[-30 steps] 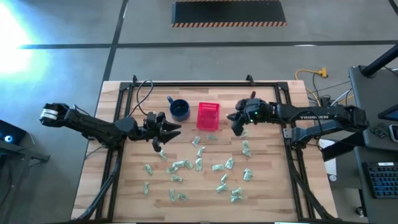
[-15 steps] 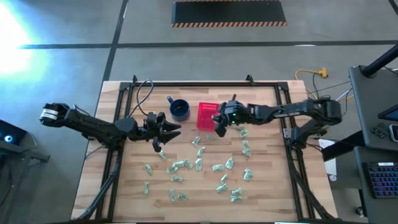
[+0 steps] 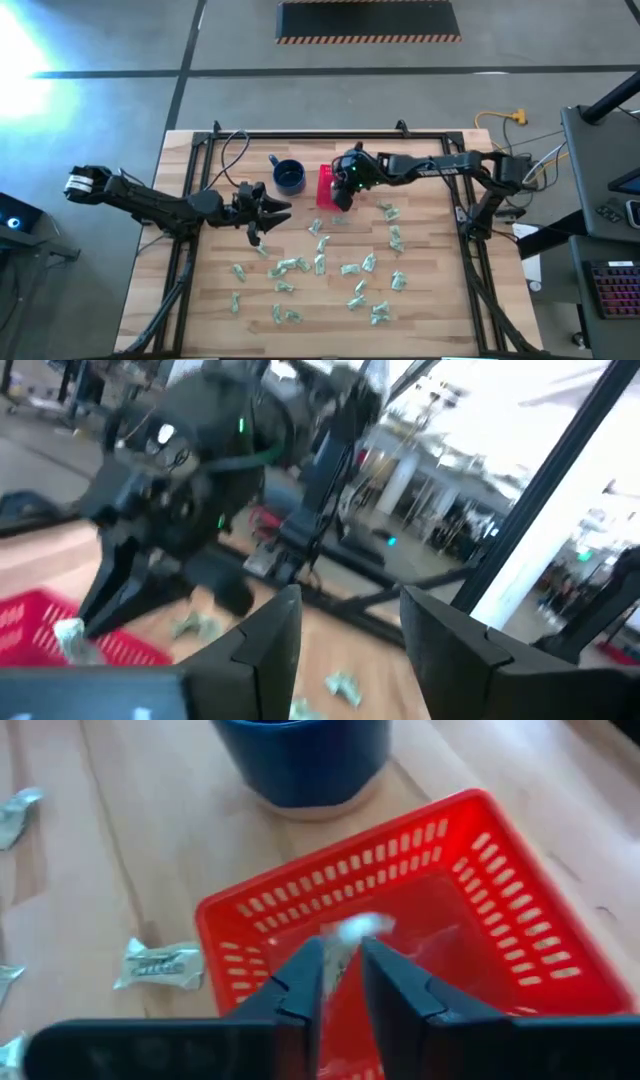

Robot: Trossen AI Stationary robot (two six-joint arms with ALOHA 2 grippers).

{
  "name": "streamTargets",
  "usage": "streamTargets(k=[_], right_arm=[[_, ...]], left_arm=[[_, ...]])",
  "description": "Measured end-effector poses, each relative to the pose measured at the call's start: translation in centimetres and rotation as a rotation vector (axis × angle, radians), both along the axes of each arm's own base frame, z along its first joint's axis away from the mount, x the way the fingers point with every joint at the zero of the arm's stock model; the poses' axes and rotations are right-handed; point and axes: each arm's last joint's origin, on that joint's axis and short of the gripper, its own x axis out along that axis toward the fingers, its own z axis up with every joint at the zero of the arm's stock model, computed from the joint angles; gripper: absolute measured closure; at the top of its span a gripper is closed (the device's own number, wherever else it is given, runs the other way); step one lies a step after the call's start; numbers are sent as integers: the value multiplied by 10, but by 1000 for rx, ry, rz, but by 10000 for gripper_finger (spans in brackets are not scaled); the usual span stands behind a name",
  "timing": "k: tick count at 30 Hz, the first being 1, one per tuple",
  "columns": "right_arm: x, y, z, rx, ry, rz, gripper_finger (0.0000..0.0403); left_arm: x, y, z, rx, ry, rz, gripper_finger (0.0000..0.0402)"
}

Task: Pick and place Stevia / Truvia into bins
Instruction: Put the stevia packet into the basket

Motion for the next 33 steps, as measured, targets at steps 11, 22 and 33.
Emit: streamTargets(k=[11, 22, 33], right_arm=[[-8, 2, 33, -54, -99, 164, 235], [-31, 16, 40, 44, -171, 319, 225], [-48, 37, 54, 27, -226, 401, 225]], left_arm=[[-4, -2, -41, 30, 500, -65, 246], [-13, -6, -24, 146, 928, -282, 246], [-10, -7, -45, 401, 1221, -415, 246]])
